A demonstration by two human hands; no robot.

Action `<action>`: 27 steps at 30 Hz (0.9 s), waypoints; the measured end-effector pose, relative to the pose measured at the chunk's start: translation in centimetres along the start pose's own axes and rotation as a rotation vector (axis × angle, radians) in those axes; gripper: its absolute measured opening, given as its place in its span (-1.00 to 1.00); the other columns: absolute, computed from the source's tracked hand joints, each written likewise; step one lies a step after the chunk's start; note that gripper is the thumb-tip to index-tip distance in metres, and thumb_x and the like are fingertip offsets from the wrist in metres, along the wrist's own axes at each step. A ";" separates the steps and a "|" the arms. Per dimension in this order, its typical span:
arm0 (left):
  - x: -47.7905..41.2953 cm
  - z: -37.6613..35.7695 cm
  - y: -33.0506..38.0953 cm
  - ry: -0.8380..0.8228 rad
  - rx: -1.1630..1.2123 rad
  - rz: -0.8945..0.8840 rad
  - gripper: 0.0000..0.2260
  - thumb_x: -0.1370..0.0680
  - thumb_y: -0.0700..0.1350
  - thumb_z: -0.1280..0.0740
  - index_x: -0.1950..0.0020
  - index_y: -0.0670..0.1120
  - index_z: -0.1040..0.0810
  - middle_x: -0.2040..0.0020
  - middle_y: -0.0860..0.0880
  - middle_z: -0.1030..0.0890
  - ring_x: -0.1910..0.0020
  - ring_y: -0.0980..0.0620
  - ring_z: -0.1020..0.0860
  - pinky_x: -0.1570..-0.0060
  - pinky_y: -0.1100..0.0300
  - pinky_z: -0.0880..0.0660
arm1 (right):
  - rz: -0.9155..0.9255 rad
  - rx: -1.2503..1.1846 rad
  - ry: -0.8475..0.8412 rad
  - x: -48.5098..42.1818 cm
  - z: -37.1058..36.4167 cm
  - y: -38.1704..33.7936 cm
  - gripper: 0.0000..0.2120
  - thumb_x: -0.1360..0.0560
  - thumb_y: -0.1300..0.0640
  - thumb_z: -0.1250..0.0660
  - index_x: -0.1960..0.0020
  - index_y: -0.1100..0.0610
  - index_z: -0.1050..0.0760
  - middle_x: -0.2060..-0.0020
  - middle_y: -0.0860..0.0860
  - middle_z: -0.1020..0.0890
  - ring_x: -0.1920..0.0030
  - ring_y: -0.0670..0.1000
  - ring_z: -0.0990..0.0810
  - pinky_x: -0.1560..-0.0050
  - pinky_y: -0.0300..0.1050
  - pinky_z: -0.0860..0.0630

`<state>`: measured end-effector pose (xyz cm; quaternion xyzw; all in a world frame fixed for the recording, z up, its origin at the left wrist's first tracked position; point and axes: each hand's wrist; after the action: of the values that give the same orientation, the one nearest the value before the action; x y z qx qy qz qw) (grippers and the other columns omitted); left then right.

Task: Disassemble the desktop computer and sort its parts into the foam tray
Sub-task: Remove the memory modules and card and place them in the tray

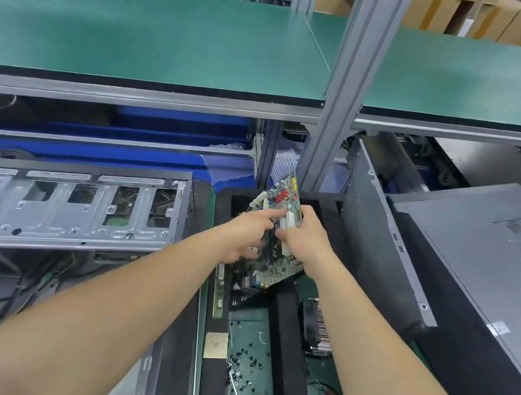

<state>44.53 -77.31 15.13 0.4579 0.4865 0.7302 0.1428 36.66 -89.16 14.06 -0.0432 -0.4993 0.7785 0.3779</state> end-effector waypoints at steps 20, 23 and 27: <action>-5.6 -0.2 -5.4 -0.069 -1.622 0.137 -0.64 -0.60 -0.25 -0.24 -0.40 -0.16 -0.44 -0.39 -0.11 -0.49 -0.39 -0.13 -0.44 -0.46 -0.18 -0.23 | 0.123 0.305 0.076 4.5 1.4 -1.9 -0.54 -0.58 0.25 -0.27 -0.41 0.00 -0.23 -0.04 0.17 -0.58 0.08 0.23 -0.58 0.17 0.05 -0.53; -7.1 -1.1 -8.3 -0.075 -1.850 0.126 -0.47 -0.64 -0.17 -0.20 -0.61 -0.18 -0.21 -0.56 -0.13 -0.34 -0.61 -0.15 -0.16 -0.50 -0.36 0.14 | 0.127 0.345 0.091 4.7 1.2 -1.9 -0.55 -0.58 0.27 -0.27 -0.39 0.03 -0.23 -0.02 0.16 -0.57 0.09 0.24 -0.57 0.13 0.07 -0.54; -7.4 -2.5 -9.5 -0.115 -2.036 0.157 -0.48 -0.68 -0.09 -0.12 -0.65 -0.08 -0.17 -0.65 -0.06 -0.20 -0.66 -0.17 0.13 -0.49 -0.37 0.26 | 0.140 0.386 0.092 4.4 1.8 -1.8 -0.52 -0.57 0.29 -0.26 -0.41 0.05 -0.19 0.13 0.11 -0.50 0.28 0.07 -0.44 0.39 -0.04 -0.33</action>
<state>44.28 -78.98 2.93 0.1842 -0.4037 0.7813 0.4388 33.72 -87.38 17.75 -0.0400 -0.3190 0.8813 0.3462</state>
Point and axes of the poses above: each hand's wrist, its own x-axis away from the middle knuckle, its own z-axis out of the back of the hand, y = z × x
